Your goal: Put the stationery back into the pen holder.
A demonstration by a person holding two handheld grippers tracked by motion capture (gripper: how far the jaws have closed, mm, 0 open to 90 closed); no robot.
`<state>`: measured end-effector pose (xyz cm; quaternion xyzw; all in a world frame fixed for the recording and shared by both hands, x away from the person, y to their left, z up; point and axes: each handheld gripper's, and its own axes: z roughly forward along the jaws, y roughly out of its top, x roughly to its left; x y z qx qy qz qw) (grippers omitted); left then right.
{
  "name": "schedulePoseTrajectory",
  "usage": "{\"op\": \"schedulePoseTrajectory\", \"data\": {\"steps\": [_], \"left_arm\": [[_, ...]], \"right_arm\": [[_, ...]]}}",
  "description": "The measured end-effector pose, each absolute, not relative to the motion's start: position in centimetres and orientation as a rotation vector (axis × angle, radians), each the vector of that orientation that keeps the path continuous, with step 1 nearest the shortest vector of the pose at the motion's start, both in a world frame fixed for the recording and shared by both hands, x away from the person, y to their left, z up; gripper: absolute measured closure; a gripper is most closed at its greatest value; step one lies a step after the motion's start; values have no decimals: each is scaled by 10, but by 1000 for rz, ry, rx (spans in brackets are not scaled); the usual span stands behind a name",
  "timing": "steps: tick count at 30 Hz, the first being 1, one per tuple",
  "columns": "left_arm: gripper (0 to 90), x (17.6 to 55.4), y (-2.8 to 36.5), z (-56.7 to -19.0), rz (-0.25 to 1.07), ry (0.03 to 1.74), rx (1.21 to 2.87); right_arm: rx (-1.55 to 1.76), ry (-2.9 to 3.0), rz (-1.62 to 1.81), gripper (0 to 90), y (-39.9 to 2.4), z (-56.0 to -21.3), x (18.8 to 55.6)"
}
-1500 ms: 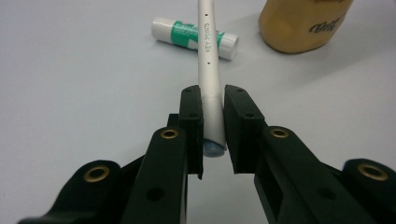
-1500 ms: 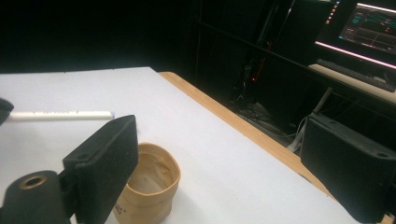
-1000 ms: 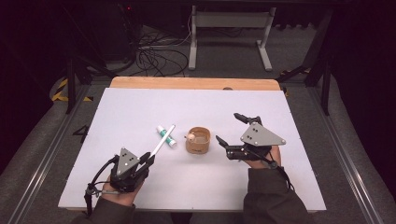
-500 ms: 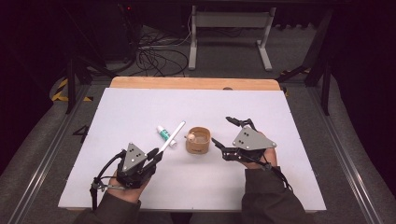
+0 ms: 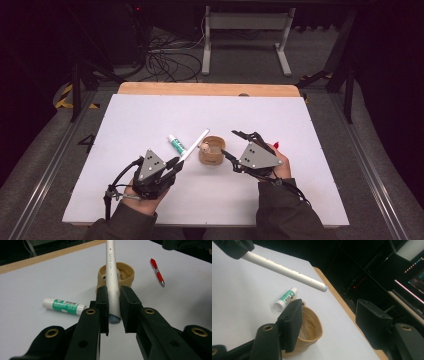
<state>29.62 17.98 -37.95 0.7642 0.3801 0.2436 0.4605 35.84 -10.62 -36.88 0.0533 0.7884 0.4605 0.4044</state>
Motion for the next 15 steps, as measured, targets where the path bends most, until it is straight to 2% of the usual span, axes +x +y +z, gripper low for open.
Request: {"op": "schedulePoseTrajectory", "data": {"steps": [6, 15], "left_arm": [[784, 297, 174, -378, 585, 914, 1896], [784, 299, 165, -375, 563, 882, 1925]], "right_arm": [[57, 1973, 1113, 441, -99, -373, 355], [-56, 1946, 1009, 451, -88, -382, 354]]}}
